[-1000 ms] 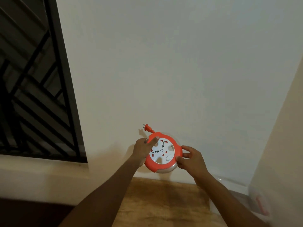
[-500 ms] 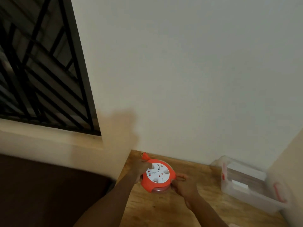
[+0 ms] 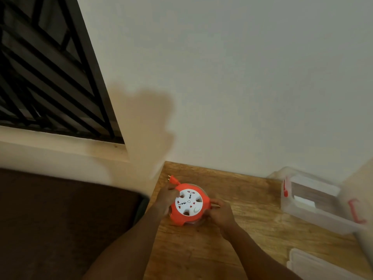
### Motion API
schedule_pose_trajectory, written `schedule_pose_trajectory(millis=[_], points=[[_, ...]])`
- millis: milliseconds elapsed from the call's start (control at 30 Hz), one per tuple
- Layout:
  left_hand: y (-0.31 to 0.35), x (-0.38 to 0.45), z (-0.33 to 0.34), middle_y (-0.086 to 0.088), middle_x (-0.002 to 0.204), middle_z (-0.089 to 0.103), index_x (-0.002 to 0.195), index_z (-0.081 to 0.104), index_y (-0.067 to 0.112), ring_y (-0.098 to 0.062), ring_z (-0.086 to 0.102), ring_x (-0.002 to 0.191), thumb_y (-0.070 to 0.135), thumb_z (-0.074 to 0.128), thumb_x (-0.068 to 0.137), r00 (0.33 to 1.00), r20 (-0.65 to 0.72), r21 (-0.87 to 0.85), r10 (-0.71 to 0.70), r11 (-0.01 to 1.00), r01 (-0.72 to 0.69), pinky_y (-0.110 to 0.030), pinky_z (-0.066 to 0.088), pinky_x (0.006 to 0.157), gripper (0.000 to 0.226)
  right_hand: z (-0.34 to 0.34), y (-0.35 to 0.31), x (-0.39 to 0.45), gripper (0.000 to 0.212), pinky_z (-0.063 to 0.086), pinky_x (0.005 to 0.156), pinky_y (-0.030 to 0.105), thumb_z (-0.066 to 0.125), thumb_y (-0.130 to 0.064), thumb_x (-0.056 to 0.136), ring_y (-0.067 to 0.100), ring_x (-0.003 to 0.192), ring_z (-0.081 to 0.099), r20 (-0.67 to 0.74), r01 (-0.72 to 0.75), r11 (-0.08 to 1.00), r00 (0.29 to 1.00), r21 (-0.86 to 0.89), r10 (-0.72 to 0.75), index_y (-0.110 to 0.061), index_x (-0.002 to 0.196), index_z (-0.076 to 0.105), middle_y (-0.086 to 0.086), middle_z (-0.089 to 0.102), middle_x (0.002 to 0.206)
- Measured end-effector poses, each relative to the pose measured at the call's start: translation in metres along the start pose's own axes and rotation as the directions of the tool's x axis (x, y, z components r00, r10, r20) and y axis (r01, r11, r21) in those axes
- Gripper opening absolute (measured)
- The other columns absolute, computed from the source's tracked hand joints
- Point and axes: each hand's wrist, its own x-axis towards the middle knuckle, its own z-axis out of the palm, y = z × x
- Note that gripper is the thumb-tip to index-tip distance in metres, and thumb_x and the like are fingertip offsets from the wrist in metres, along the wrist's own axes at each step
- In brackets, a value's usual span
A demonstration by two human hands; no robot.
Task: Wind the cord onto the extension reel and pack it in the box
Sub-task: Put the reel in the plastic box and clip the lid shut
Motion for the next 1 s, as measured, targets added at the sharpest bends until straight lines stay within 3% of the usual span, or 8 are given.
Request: schedule_pose_trajectory(millis=[133,267,467,600,733,800,867,1000], points=[[-0.011,0.009,-0.003,0.000,0.095,0.072,0.132,0.070,0.013,-0.021,0.071,0.083,0.002,0.058,0.098,0.998,-0.051,0.084,0.036,0.996,-0.032,-0.032,0.059,0.066,0.038,0.009,0.004,0.002,0.043,0.061,0.070,0.041,0.070,0.007,0.062,0.019,0.080,0.074,0.024,0.018,1.000,1.000,-0.009,-0.018,-0.021,0.095,0.076,-0.003,0.077,0.084],[-0.024,0.016,-0.007,-0.013,0.126,0.073,0.134,0.069,0.009,-0.032,0.069,0.111,0.004,0.059,0.099,0.990,-0.108,0.136,0.087,0.988,-0.072,-0.047,0.060,0.095,0.037,0.019,0.013,-0.001,0.051,0.060,0.078,0.043,0.066,0.008,0.065,0.013,0.086,0.072,0.011,0.078,0.996,0.997,-0.048,-0.077,-0.021,0.106,0.073,-0.003,0.076,0.092],[-0.040,0.013,0.001,-0.016,0.139,0.067,0.146,0.060,0.008,-0.034,0.064,0.123,0.011,0.061,0.102,0.965,-0.193,0.214,0.177,0.968,-0.135,-0.047,0.057,0.101,0.044,0.032,0.014,-0.016,0.049,0.056,0.085,0.031,0.070,-0.006,0.075,0.008,0.098,0.065,-0.041,0.175,0.976,0.982,-0.133,-0.182,-0.023,0.121,0.067,-0.008,0.070,0.108],[-0.032,0.006,0.006,-0.013,0.119,0.073,0.121,0.073,0.010,-0.035,0.066,0.115,0.004,0.061,0.096,0.937,-0.212,0.397,0.278,0.901,-0.178,-0.048,0.057,0.097,0.029,0.026,0.014,-0.016,0.045,0.048,0.077,0.013,0.074,-0.009,0.074,0.015,0.098,0.066,-0.029,0.159,0.969,0.986,-0.191,-0.167,-0.019,0.117,0.069,-0.009,0.069,0.105],[-0.016,-0.001,0.016,-0.013,0.123,0.072,0.125,0.073,0.010,-0.035,0.060,0.125,0.004,0.062,0.095,0.880,-0.165,0.489,0.446,0.812,-0.320,-0.054,0.050,0.106,0.032,-0.004,0.023,-0.022,0.062,0.045,0.102,0.035,0.072,-0.012,0.079,0.019,0.123,0.052,-0.073,0.097,0.967,0.990,-0.237,-0.118,-0.011,0.138,0.052,0.002,0.055,0.135],[-0.007,-0.004,0.027,-0.012,0.128,0.072,0.129,0.072,0.008,-0.033,0.060,0.128,0.004,0.064,0.096,0.845,-0.139,0.448,0.516,0.794,-0.411,-0.053,0.047,0.110,0.034,-0.027,0.033,-0.032,0.061,0.052,0.092,0.032,0.072,-0.011,0.077,0.008,0.110,0.058,-0.122,0.077,0.975,0.987,-0.207,-0.104,-0.018,0.135,0.054,0.001,0.058,0.133],[0.001,-0.007,0.044,-0.013,0.128,0.073,0.128,0.073,0.004,-0.031,0.063,0.126,0.000,0.065,0.095,0.823,-0.081,0.390,0.563,0.777,-0.494,-0.051,0.048,0.111,0.034,-0.054,0.045,-0.046,0.056,0.049,0.073,0.015,0.072,-0.010,0.078,-0.003,0.094,0.058,-0.193,0.068,0.984,0.976,-0.166,-0.100,-0.028,0.129,0.056,-0.006,0.060,0.125],[0.015,-0.011,0.095,-0.018,0.129,0.072,0.127,0.071,-0.001,-0.033,0.066,0.124,-0.004,0.064,0.096,0.829,0.091,0.295,0.552,0.780,-0.552,-0.046,0.051,0.109,0.032,-0.106,0.060,-0.073,0.058,0.044,0.070,0.015,0.070,-0.009,0.083,0.007,0.103,0.058,-0.349,0.051,0.995,0.934,-0.083,-0.077,-0.024,0.136,0.052,-0.010,0.056,0.126]])
